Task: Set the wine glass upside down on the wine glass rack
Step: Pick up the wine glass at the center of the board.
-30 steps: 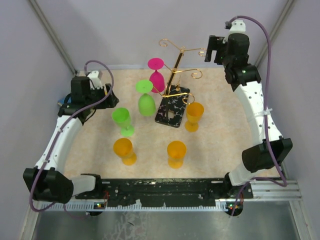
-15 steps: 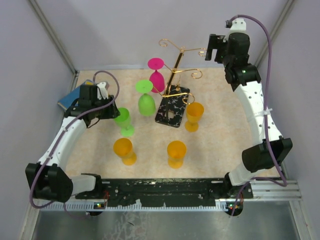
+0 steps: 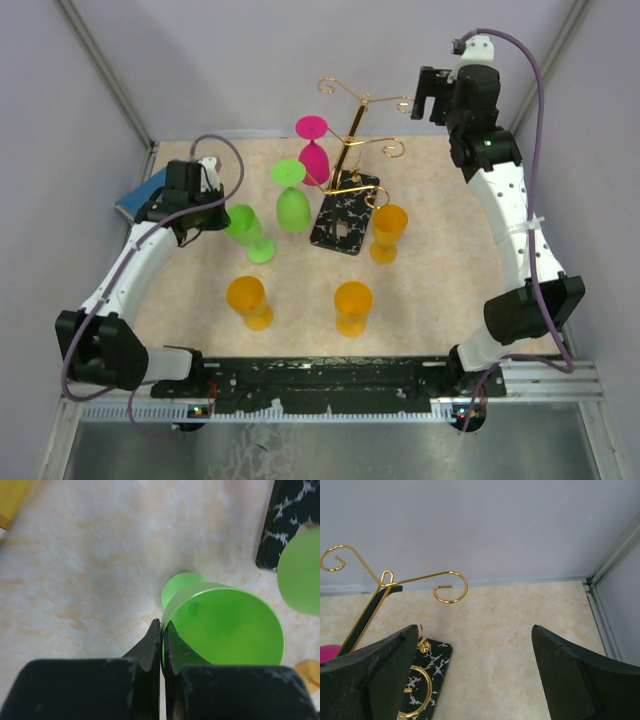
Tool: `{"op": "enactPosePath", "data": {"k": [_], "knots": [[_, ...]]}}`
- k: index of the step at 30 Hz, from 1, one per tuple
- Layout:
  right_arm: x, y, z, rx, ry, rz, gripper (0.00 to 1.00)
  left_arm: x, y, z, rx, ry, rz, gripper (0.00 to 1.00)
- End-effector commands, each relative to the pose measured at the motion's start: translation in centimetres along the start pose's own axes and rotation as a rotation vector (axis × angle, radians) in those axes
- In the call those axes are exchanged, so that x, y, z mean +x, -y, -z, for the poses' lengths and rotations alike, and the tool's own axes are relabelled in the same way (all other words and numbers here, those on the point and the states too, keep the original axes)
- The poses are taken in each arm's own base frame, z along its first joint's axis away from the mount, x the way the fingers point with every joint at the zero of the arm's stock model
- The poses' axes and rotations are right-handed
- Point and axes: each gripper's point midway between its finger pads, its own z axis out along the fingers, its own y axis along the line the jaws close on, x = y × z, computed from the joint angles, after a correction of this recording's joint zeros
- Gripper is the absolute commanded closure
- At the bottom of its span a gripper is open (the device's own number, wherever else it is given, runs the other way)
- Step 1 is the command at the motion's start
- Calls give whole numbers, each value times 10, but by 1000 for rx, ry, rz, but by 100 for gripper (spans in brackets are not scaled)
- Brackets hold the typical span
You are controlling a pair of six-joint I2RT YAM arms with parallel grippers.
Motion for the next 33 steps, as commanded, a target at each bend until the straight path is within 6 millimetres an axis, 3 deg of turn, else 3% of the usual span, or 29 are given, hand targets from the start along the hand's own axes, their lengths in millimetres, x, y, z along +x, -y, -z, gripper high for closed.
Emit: {"op": "enactPosePath", "data": {"k": [1,4,8,10,12,15,19,22,24,33], "knots": [[-32,-12,6,-52,99,-35,5,-80,-13,28,-121,249,-55,100],[-35,-30,7,-123,105,-76,5,-140,-31,63,-262,478,-61,100],[-40,-63,11,-240,102,-139,5,-226,-39,136,-384,904,-75,100],[-42,-83,14,-300,89,-170,5,-255,-28,165,-358,1078,-101,100],[-45,-107,18,-374,75,-220,5,-277,-11,182,-293,1206,-143,100],[-45,-144,23,-500,35,-308,5,-299,14,191,-202,1311,-194,100],[-60,-184,33,-652,3,-451,5,-307,58,197,-111,1443,-297,100],[-83,-206,43,-784,17,-594,6,-296,100,208,-65,1598,-407,100],[-94,-216,49,-850,16,-656,6,-291,117,214,-38,1672,-448,100],[-121,-241,65,-1014,-34,-765,7,-275,143,220,3,1776,-486,100]]}}
